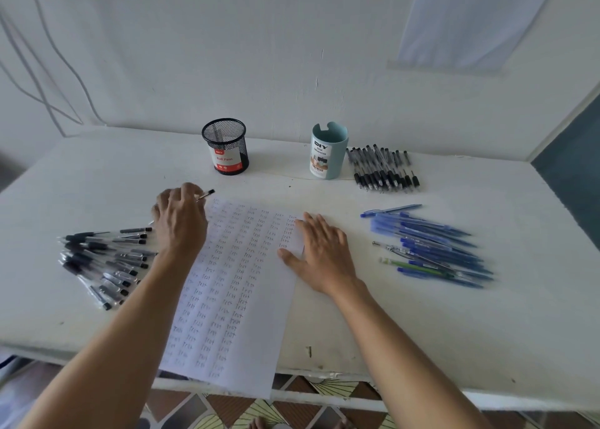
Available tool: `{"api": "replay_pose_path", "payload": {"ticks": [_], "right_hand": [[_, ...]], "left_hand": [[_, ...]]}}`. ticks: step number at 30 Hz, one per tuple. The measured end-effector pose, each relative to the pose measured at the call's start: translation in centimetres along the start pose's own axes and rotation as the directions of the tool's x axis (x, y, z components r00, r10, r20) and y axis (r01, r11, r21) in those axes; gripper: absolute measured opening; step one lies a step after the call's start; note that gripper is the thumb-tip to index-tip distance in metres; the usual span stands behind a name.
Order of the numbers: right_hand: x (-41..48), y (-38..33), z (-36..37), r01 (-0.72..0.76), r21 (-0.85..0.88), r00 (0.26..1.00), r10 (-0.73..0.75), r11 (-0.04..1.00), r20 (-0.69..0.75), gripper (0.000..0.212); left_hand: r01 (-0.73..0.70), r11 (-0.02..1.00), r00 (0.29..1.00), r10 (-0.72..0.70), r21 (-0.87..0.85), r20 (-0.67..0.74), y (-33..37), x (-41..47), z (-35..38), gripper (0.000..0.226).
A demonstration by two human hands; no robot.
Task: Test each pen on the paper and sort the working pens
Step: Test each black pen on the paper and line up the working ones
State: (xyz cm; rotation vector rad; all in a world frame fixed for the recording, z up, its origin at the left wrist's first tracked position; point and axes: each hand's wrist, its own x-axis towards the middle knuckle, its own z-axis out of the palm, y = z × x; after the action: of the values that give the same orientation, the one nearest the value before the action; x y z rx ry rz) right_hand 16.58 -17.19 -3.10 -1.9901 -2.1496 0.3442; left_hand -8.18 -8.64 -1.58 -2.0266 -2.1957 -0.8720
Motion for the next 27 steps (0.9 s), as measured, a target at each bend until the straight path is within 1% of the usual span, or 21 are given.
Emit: {"api": "replay_pose_path", "payload": {"ticks": [1,3,4,5,6,7,8,10,11,12,13,14,16,17,19,20,22,23,24,26,27], "right_hand": [[-0.1,0.0,0.0,0.001,0.010,1.000,-0.001,1.000,-0.007,0.076],[-0.2,-0.1,-0.1,0.007,0.025,1.000,-0.006,1.000,-0.012,0.073],[-0.2,-0.1,-0.1,0.008,0.032,1.000,-0.008,0.999,-0.012,0.072],[-0.3,-0.1,-0.1,0.008,0.043,1.000,-0.008,0.999,-0.011,0.072],[-0.3,-0.1,-0.2,0.008,0.055,1.000,-0.007,0.998,-0.007,0.072],[-0.3,-0.1,-0.3,0.009,0.063,1.000,-0.009,0.998,0.002,0.074],[-0.4,0.0,-0.4,0.012,0.063,1.000,-0.013,0.998,0.017,0.078],[-0.4,-0.1,-0.5,0.020,0.044,0.999,-0.022,0.999,0.043,0.085],[-0.4,0.0,-0.5,0.024,0.036,0.999,-0.026,0.999,0.045,0.086],[-0.4,0.0,-0.4,0.026,0.031,0.999,-0.027,0.999,0.044,0.085],[-0.4,0.0,-0.4,0.026,0.027,0.999,-0.027,0.999,0.043,0.085],[-0.4,0.1,-0.3,0.027,0.025,0.999,-0.028,0.999,0.040,0.087],[-0.4,0.1,-0.3,0.032,0.019,0.999,-0.032,0.999,0.020,0.092],[-0.4,0.1,-0.2,0.033,0.019,0.999,-0.033,0.999,0.009,0.093],[-0.4,0.1,-0.2,0.029,0.022,1.000,-0.029,0.999,-0.002,0.094],[-0.4,0.0,-0.3,0.027,0.022,1.000,-0.027,0.999,-0.002,0.095],[-0.5,-0.1,-0.4,0.024,0.020,1.000,-0.024,1.000,0.001,0.095],[-0.4,-0.1,-0.4,0.023,0.020,1.000,-0.023,1.000,0.005,0.095],[-0.4,-0.1,-0.4,0.023,0.019,1.000,-0.023,1.000,0.009,0.096],[-0.4,-0.1,-0.4,0.023,0.009,1.000,-0.023,1.000,0.011,0.096],[-0.4,-0.2,-0.4,0.020,0.008,1.000,-0.020,1.000,0.011,0.097]], "left_hand": [[-0.060,0.997,0.995,0.056,-0.046,-0.078,0.4,-0.1,0.0,0.017],[-0.181,0.972,0.964,0.146,-0.150,-0.222,1.2,-0.3,-0.2,0.014],[-0.233,0.943,0.954,0.175,-0.236,-0.243,1.8,-0.3,-0.5,0.015],[-0.254,0.909,0.957,0.187,-0.329,-0.223,2.4,-0.4,-0.9,0.016],[-0.241,0.883,0.967,0.182,-0.402,-0.181,3.1,-0.5,-1.3,0.018],[-0.216,0.874,0.976,0.176,-0.434,-0.131,3.7,-0.6,-1.6,0.021],[-0.196,0.876,0.981,0.178,-0.441,-0.082,4.1,-0.7,-1.8,0.031],[-0.173,0.864,0.979,0.205,-0.473,0.017,4.8,-0.9,-2.5,0.060],[-0.174,0.850,0.973,0.225,-0.498,0.044,5.1,-1.0,-2.7,0.070],[-0.181,0.837,0.969,0.243,-0.516,0.053,5.4,-1.1,-2.8,0.074],[-0.177,0.822,0.967,0.249,-0.541,0.062,5.8,-1.2,-2.9,0.071],[-0.154,0.805,0.969,0.236,-0.574,0.071,6.4,-1.3,-3.0,0.063],[-0.058,0.743,0.977,0.179,-0.667,0.114,7.4,-1.6,-3.2,0.046],[0.007,0.671,0.976,0.157,-0.742,0.152,7.8,-1.8,-3.3,0.044],[0.147,0.476,0.962,0.134,-0.867,0.237,8.3,-2.0,-3.3,0.042],[0.190,0.423,0.958,0.119,-0.886,0.262,8.3,-1.9,-3.1,0.037],[0.212,0.448,0.962,0.059,-0.869,0.265,8.2,-1.8,-2.2,0.017],[0.226,0.451,0.962,0.033,-0.864,0.269,8.1,-1.8,-1.7,0.016],[0.252,0.428,0.958,0.014,-0.868,0.285,8.1,-1.8,-1.3,0.025],[0.285,0.324,0.948,0.041,-0.902,0.315,7.9,-2.1,-0.5,0.031],[0.263,0.330,0.951,0.070,-0.907,0.301,7.7,-2.3,-0.2,0.034]]}}
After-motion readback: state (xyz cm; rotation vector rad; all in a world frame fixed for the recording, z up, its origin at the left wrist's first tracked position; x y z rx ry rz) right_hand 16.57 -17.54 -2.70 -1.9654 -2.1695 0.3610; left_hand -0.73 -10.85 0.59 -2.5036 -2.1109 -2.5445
